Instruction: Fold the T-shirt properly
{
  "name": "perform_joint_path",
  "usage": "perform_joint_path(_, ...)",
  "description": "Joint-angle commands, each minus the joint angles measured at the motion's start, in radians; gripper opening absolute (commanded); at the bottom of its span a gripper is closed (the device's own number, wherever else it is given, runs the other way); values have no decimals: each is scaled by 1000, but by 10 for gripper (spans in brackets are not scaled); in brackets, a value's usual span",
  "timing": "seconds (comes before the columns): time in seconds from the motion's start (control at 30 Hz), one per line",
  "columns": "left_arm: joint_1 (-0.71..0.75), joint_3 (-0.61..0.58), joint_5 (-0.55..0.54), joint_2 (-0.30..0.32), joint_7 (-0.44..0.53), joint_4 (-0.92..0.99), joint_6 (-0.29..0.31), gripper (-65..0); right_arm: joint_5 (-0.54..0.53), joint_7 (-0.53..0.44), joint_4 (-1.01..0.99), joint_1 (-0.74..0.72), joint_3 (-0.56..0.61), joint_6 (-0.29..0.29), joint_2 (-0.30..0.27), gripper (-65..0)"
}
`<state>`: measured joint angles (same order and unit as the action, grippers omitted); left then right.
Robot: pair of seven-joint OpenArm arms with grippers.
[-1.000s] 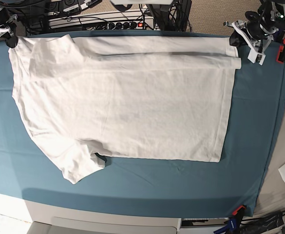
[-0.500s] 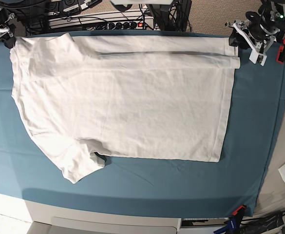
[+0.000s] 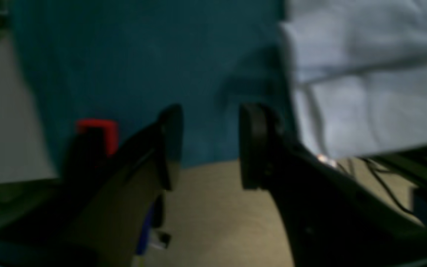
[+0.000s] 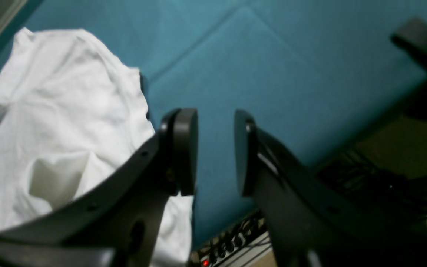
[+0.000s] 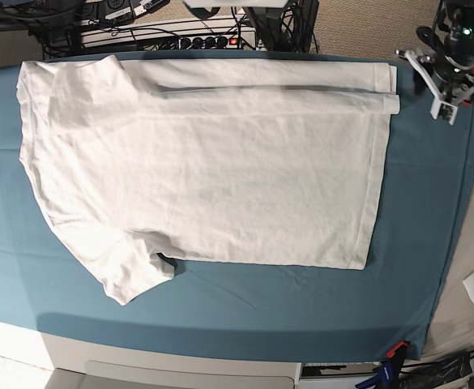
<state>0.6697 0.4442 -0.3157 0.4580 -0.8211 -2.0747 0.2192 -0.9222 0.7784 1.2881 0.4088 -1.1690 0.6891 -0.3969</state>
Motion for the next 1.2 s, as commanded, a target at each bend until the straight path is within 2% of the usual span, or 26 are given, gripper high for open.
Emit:
perform_joint_path(0.0,-9,6,11,23,21,-16,-6,-394,-18,-28,13,-14,-8,9,-39,-474)
perform_joint_path(0.17,-114,6,-14,53,53,-15,-4,-394,35,-27,13,-128,-8,9,-66,-474)
perform_joint_path(0.33,-283,6,-132,55,63,-10,3,-394,87,-27,13,-252,38,9,-66,-474)
perform_joint_path(0.47,-390,5,-182,54,78,74,14,-394,148,-39,13,-313,168,9,-65,-474)
perform_joint_path(0.63,-515,3,-202,54,81,289,28,-394,225,-70,13,-387,380,9,-60,-474)
perform_joint_path(0.73,-589,3,-229,54,79,426,44,-394,274,-83,13,-441,486,9,-37,-474)
perform_joint_path(0.87,-682,3,-277,46,63,562,72,-394,354,-98,13,-504,586,9,19,-474)
perform_joint_path(1.0,-752,2,-292,41,48,638,71,-394,393,-106,13,-534,649,9,71,-474)
perform_joint_path(1.17,-824,-15,-325,39,43,716,70,-394,421,-119,13,-554,697,9,106,-474)
